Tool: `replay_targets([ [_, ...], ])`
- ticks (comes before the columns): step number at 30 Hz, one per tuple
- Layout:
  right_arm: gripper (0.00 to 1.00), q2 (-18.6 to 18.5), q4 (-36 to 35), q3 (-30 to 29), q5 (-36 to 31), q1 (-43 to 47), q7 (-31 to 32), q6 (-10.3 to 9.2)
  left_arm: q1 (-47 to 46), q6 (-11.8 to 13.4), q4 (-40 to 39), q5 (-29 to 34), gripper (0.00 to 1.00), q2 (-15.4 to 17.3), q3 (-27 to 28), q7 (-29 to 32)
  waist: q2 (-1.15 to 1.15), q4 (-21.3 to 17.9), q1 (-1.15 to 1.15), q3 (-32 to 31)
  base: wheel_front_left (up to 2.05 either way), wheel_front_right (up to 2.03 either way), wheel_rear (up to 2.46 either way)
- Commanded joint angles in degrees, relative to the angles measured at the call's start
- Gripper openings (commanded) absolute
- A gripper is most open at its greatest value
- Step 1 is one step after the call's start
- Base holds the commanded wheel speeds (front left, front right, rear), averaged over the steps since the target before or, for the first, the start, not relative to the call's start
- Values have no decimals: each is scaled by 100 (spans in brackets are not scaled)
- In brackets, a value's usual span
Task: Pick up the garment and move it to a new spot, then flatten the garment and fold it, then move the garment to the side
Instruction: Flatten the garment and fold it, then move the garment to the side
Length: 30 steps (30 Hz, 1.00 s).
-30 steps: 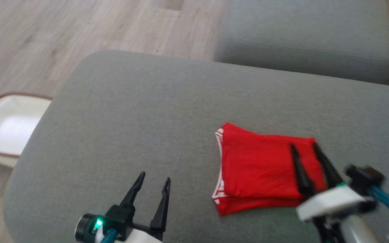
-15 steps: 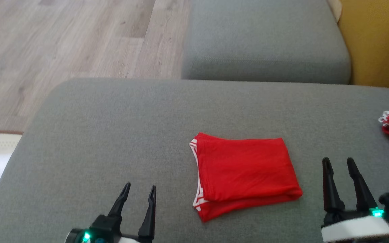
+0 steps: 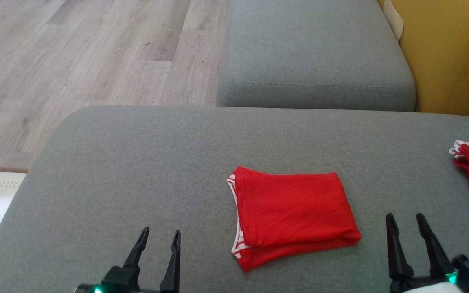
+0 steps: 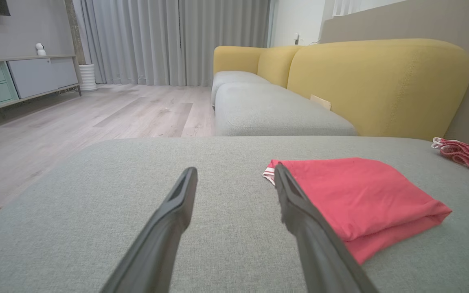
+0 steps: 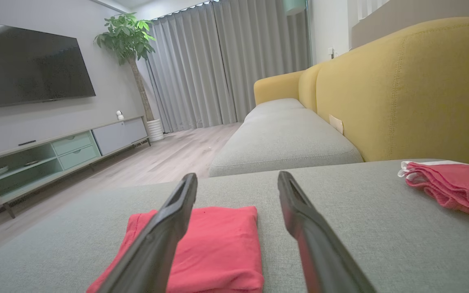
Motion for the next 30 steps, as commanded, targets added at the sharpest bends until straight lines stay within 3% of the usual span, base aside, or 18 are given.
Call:
replay_targets([
  [1, 100, -62, -159, 109, -78, -136, -78, -5, -245, 12, -218, 46, 100, -66, 213, -71, 0, -10, 0, 6, 0, 0, 0],
  [30, 100, 85, -29, 138, -139, -147, -79, -5, -253, 19, -254, 129, 100, -67, 372, -71, 0, -51, 0, 29, 0, 0, 0],
])
